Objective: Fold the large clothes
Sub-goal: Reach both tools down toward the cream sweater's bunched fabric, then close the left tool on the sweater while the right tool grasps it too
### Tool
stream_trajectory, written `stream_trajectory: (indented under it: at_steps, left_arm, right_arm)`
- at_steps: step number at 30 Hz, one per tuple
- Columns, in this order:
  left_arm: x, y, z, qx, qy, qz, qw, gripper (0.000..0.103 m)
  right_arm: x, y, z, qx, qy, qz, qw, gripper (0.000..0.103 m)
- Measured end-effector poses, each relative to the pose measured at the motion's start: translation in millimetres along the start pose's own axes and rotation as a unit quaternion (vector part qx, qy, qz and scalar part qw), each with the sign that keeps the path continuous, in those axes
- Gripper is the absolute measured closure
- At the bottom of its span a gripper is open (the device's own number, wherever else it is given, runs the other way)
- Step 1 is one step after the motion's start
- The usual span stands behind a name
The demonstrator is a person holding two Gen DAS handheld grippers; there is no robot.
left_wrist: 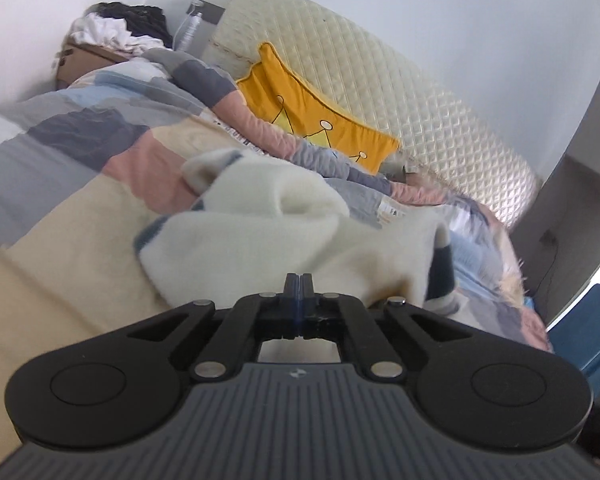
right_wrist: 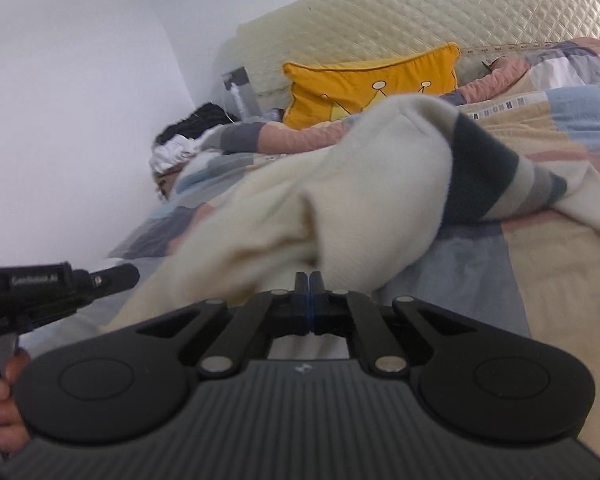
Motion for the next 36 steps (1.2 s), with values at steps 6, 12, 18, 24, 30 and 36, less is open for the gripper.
stream_trajectory:
  at_steps: [6,12,18,24,30,36]
  left_arm:
    - [7,27,27,-0.021,-0.016,-0.001,0.9997,0.103]
    - [13,6,42,-0.051,-0.039,-0.028,0.9975,0.097]
    - [-4,-31,43,-0.082,-0.005,-0.036,0.996,0.053]
    - [8,-67,45,-0.097,-0.053,-0.034,0.9933,0.051]
    - [21,-103,56,-0.113,-0.114,-0.056,0.9853,0.048]
    - [24,-130,64,-0.11,-0.158,-0.104,0.9758,0.048]
  right_arm:
    - [-17,31,33,-0.022,0.03,0.029,0.999,0.1]
    - [-17,32,21,-0.02,0.04,0.041,0.998,0.083]
    - [-10,13,9,-0.003,0.077,0.074,0.994,0.028]
    - [-7,-32,0,-0.03,0.133,0.085,0.987,0.034]
    - [6,-78,-10,-0.035,0.143,0.105,0.984,0.039]
    - [37,-106,-2,-0.031,0.085,0.137,0.986,0.084]
Point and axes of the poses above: each gripper's, at about its wrist camera, not at the fingertips, and y roughly against the way its jaws point, x to its right, z to its underside, the point moved 4 cm from there along -y, roughly the way its jaws point, and after that the axes turned 11 degrees about -x, right-handed, at the moved point
